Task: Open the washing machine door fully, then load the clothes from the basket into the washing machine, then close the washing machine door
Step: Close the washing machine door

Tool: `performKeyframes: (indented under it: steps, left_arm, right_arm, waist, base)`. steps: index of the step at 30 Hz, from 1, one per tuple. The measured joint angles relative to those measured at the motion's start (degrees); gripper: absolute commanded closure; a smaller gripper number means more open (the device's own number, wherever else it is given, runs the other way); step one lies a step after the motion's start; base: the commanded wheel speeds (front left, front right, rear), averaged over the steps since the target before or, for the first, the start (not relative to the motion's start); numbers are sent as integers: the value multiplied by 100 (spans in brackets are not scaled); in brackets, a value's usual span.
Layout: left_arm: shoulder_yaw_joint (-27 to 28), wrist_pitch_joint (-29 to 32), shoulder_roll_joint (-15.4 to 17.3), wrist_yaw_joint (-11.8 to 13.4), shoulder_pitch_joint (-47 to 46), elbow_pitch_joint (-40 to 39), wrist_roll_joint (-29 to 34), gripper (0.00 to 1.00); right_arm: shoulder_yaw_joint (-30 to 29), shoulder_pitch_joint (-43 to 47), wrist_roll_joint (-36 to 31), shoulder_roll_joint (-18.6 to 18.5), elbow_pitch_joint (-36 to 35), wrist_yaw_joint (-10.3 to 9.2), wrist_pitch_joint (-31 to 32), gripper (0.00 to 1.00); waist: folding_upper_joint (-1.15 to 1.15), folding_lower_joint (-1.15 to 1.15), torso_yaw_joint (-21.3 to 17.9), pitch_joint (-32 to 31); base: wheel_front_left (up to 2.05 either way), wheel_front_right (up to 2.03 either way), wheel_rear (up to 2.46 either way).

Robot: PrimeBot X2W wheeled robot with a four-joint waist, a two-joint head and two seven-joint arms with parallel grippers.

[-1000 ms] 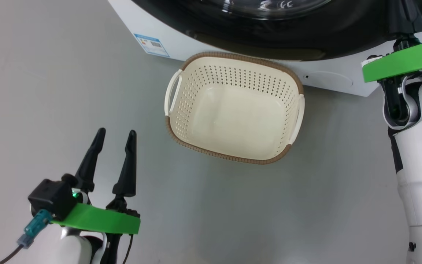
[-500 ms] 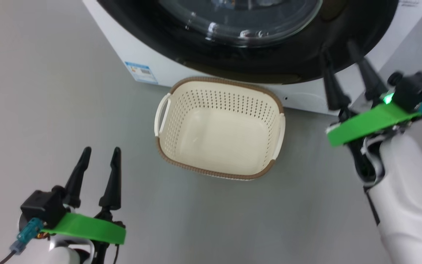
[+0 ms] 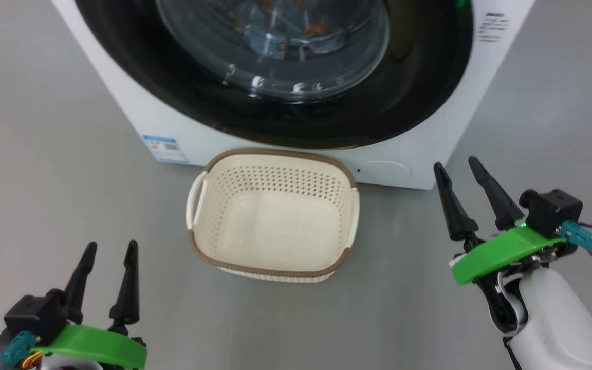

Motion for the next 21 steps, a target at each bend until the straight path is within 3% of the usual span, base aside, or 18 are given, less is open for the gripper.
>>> performKeyframes:
  steps: [21]
  left_arm:
    - [198,1,100,0,639,199,20,0]
  right_arm:
    - [-407,1335,-12,87,-16,0,0,0]
  waist:
    - [0,0,-690,-745]
  base:
    - [0,0,0]
